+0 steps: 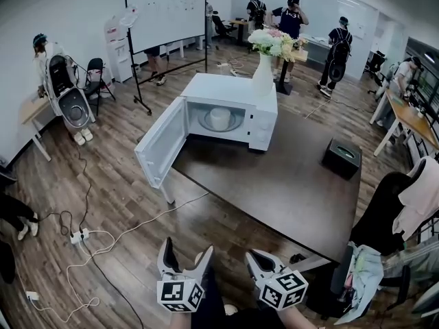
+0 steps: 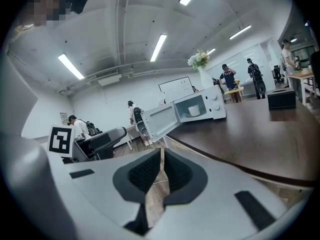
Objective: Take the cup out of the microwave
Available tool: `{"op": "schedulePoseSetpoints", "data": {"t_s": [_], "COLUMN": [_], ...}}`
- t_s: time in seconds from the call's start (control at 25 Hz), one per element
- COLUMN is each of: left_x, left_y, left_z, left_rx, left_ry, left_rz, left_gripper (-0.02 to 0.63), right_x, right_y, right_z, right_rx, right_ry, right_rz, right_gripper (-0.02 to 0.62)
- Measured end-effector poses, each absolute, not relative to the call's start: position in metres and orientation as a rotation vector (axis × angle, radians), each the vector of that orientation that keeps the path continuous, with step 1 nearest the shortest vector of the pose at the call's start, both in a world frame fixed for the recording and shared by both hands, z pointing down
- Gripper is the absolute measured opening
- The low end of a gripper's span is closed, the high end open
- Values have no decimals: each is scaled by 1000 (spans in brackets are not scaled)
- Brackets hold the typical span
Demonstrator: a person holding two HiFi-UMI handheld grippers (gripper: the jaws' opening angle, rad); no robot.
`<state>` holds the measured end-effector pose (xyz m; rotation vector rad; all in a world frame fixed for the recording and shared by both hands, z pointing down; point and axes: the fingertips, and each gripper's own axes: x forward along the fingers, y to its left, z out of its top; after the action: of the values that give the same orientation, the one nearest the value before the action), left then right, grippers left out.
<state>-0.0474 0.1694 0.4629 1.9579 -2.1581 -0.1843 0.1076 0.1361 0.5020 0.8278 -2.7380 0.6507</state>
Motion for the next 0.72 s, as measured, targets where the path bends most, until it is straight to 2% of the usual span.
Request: {"op": "schedulePoseSetpoints", "data": {"t_s": [0.72], "left_x": [-150], "left_y": [-59], "left_z": [449], "left_rx": [2166], "left_ry": [-1934], "left_rz": [-137], "left_gripper": [497], "right_x": [-15], "right_y": [-68], "right_z": [504], "right_rx": [1030], "right_ry": [-2664], "right_rz": [677], "right_gripper": [-3]}}
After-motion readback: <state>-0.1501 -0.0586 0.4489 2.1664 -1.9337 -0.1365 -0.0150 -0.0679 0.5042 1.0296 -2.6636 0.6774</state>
